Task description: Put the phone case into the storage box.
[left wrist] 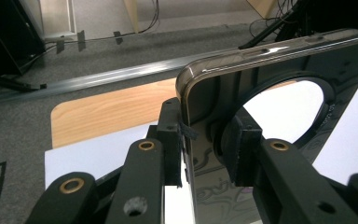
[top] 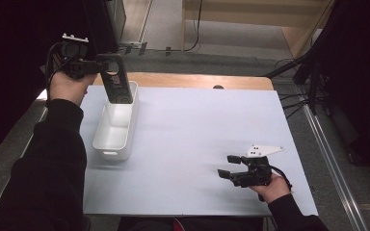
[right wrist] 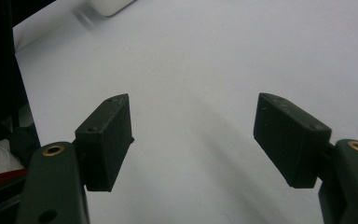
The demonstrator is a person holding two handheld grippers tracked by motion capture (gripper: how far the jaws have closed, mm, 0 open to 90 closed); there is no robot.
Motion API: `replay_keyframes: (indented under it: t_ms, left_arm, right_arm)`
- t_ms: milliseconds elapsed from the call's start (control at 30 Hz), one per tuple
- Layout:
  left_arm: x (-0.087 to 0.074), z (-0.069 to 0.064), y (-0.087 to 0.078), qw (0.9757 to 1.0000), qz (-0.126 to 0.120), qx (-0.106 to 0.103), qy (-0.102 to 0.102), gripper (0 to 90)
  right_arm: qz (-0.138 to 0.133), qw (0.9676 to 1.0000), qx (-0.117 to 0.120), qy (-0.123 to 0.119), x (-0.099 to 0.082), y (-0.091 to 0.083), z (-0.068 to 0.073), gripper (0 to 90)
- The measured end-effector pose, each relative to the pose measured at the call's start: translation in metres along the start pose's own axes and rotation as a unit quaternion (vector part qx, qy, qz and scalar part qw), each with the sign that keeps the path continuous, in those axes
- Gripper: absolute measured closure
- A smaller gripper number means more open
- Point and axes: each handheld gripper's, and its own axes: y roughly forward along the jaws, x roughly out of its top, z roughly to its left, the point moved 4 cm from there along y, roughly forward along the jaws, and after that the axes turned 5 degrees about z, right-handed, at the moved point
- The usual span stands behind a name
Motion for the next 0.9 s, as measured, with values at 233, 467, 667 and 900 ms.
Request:
replay_keyframes:
  t_ms: [233,467,667,900]
  left_arm:
    - [0.001,0.005,0.012,0.9999,0.011,0.005,-0.004,70.7]
    - [0.001,0.008,0.021,0.9998,0.014,0.012,-0.006,70.7]
    - [-0.001,0.01,0.027,0.9998,0.009,0.015,-0.007,70.7]
    - [-0.001,0.013,0.032,0.9996,0.009,0.026,-0.006,70.7]
  right_arm:
    - [-0.001,1.0,-0.002,0.003,-0.002,-0.002,-0.001,27.1]
    - [-0.002,1.0,-0.004,0.006,-0.004,-0.003,-0.002,27.1]
    - [-0.002,1.0,-0.003,0.006,-0.004,-0.003,-0.002,27.1]
    - [0.0,1.0,-0.002,0.007,-0.004,-0.002,-0.001,27.1]
